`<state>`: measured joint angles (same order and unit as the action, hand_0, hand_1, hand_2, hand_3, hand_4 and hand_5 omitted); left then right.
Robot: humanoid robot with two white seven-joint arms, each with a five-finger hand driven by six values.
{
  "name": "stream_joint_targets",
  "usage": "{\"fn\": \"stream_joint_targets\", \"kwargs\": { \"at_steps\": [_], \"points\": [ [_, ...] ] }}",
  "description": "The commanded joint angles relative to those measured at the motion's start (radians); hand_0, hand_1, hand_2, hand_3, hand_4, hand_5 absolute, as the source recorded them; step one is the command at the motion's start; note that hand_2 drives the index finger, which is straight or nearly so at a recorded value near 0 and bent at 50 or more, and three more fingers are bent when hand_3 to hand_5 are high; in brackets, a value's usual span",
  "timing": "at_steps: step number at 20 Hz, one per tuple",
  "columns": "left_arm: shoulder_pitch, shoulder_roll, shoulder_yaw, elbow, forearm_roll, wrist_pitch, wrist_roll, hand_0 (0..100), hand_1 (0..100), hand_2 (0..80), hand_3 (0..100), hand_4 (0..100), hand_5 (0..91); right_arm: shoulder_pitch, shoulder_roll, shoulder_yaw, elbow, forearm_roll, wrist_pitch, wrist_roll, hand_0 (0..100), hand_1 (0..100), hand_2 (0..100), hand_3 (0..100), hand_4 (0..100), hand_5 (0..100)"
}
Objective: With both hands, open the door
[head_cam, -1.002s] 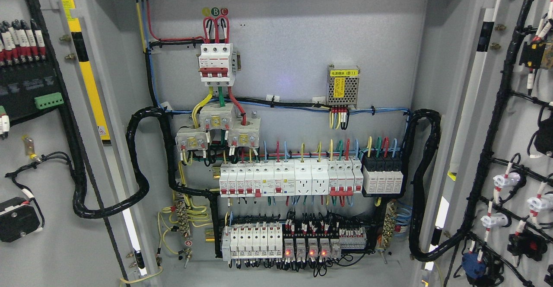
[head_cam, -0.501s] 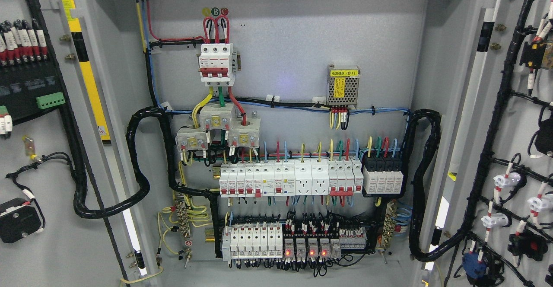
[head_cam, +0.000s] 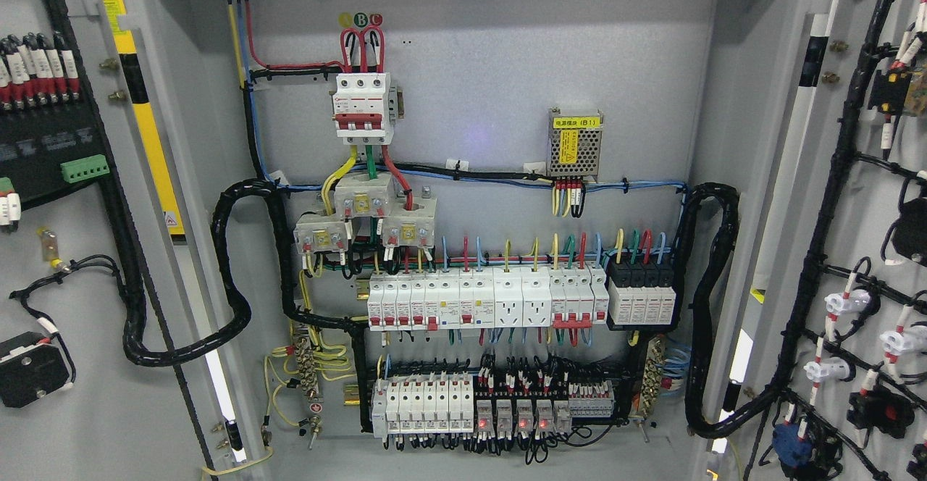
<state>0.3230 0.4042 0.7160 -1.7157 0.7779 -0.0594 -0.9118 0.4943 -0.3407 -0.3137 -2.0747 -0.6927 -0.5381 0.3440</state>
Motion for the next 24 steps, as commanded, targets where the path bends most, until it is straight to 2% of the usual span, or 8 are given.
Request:
{"fn": "stream_joint_targets", "kwargs": {
  "at_steps": [1, 5, 7, 9, 11, 16, 21, 24],
  "points": [
    [0.051, -0.087, -0.026, -0.136, -0.006, -0.003, 0.001, 0, 8, 18.4, 37, 24, 0.0, -0.003, -0.011, 0.162, 0.004, 0.009, 0.003, 0.004, 21, 11, 0, 0, 0, 0],
    [0.116, -0.126, -0.12, -0.14, -0.037, -0.08, 0.004, 0, 8, 17.3, 34, 13, 0.0, -0.002, -0.009, 0.269, 0.028, 0.056, 0.007, 0.004, 21, 11, 0, 0, 0, 0],
    [0.119, -0.174, -0.167, -0.13, -0.13, -0.112, 0.005, 0, 9, 17.8, 27, 5, 0.0, 0.0, -0.009, 0.338, 0.05, 0.12, 0.0, 0.004, 21, 11, 0, 0, 0, 0],
    [0.113, -0.293, -0.176, -0.105, -0.253, -0.117, 0.005, 0, 9, 16.8, 15, 0, 0.0, 0.0, -0.004, 0.396, 0.089, 0.143, 0.001, 0.004, 21, 11, 0, 0, 0, 0],
    [0.107, -0.357, -0.187, -0.064, -0.336, -0.125, 0.005, 0, 9, 15.6, 8, 0, 0.0, 0.0, 0.0, 0.427, 0.149, 0.154, 0.009, 0.004, 21, 11, 0, 0, 0, 0],
    [0.108, -0.352, -0.231, 0.123, -0.355, -0.238, 0.005, 0, 9, 15.1, 7, 0, 0.0, 0.0, 0.025, 0.507, 0.398, 0.249, 0.001, 0.004, 21, 11, 0, 0, 0, 0],
    [0.1, -0.358, -0.242, 0.304, -0.364, -0.24, 0.01, 0, 10, 14.0, 4, 0, 0.0, 0.0, 0.049, 0.548, 0.583, 0.269, -0.002, 0.006, 21, 11, 0, 0, 0, 0],
    [0.091, -0.363, -0.248, 0.413, -0.365, -0.24, 0.01, 0, 9, 7.5, 1, 0, 0.0, 0.0, 0.068, 0.553, 0.672, 0.326, -0.002, 0.006, 21, 11, 0, 0, 0, 0]
  ]
}}
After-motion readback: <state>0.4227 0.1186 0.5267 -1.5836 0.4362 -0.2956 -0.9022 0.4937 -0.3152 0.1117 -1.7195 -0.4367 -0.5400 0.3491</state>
